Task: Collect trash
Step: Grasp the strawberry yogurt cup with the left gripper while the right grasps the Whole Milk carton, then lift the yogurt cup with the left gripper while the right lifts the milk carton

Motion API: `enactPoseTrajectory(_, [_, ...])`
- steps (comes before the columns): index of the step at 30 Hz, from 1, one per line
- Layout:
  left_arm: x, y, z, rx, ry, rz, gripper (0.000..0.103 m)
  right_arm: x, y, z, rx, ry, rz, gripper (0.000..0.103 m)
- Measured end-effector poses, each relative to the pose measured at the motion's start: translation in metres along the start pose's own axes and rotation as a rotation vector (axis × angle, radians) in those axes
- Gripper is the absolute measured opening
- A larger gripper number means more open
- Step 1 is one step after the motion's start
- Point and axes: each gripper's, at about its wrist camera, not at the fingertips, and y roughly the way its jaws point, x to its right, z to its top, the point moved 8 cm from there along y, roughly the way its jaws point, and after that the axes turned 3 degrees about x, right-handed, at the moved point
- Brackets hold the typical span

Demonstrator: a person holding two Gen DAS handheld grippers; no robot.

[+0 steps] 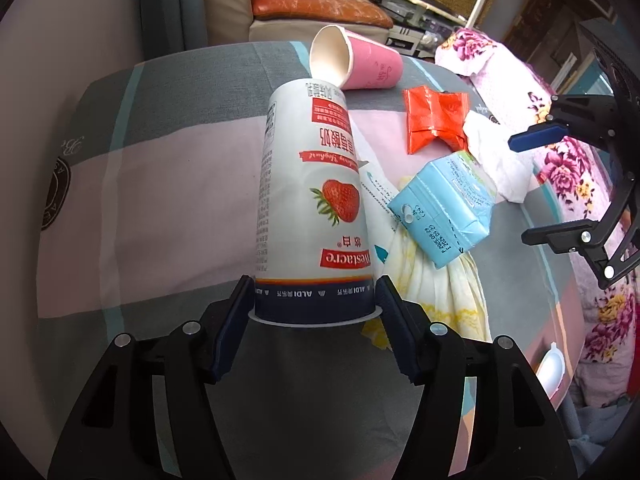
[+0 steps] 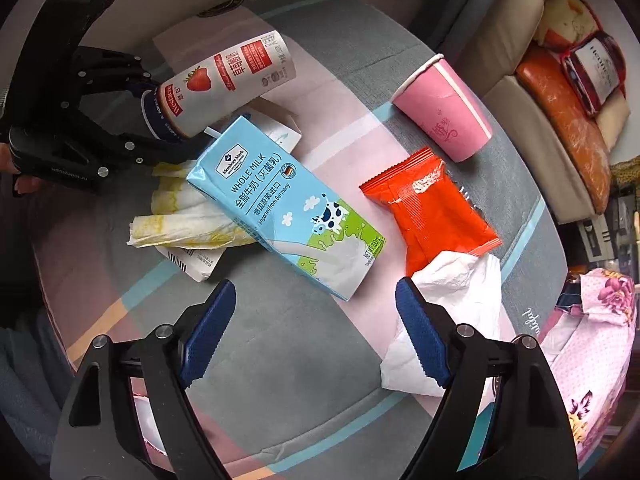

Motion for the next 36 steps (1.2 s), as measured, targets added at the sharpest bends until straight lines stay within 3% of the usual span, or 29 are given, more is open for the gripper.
enactPoseTrajectory(2, [-0.009, -0.003, -0.005, 0.0, -0.015, 0.015, 0.073, -0.006, 0.004, 0.01, -0.006, -0.033, 0.001, 0.078])
enactPoseTrajectory(12, [-0.039, -0.022, -0.005, 0.033, -0.072, 0.052, 0.081, -0.022, 0.036, 0.049, -0.057, -0.099, 0.061, 0.078])
enactPoseTrajectory(14, [-0.037, -0.025, -0.001, 0.044, -0.055, 0.055, 0.084, -0.022, 0.043, 0.047, -0.073, -0.101, 0.062, 0.078])
enactPoseTrajectory(16, [-0.034, -0.024, 0.005, 0.049, -0.035, 0.067, 0.084, -0.024, 0.044, 0.045, -0.071, -0.079, 0.085, 0.067])
enactPoseTrajectory(18, [-0.031, -0.02, 0.012, 0.047, -0.01, 0.068, 0.084, -0.024, 0.04, 0.042, -0.058, -0.052, 0.111, 0.062])
enactPoseTrajectory(24, [-0.006, 0.002, 0.026, 0.007, 0.126, 0.037, 0.085, -0.022, 0.03, 0.015, -0.081, 0.013, 0.124, 0.061])
enactPoseTrajectory(25, [-0.003, 0.007, 0.027, 0.004, 0.132, 0.034, 0.085, -0.021, 0.029, 0.011, -0.088, 0.023, 0.121, 0.061])
enactPoseTrajectory(28, [0.002, 0.015, 0.024, -0.008, 0.14, 0.033, 0.059, -0.02, 0.028, -0.004, -0.114, 0.051, 0.117, 0.061])
enactPoseTrajectory(36, [0.004, 0.015, 0.014, -0.025, 0.143, 0.064, 0.059, -0.031, 0.047, -0.016, -0.127, 0.044, 0.087, 0.064])
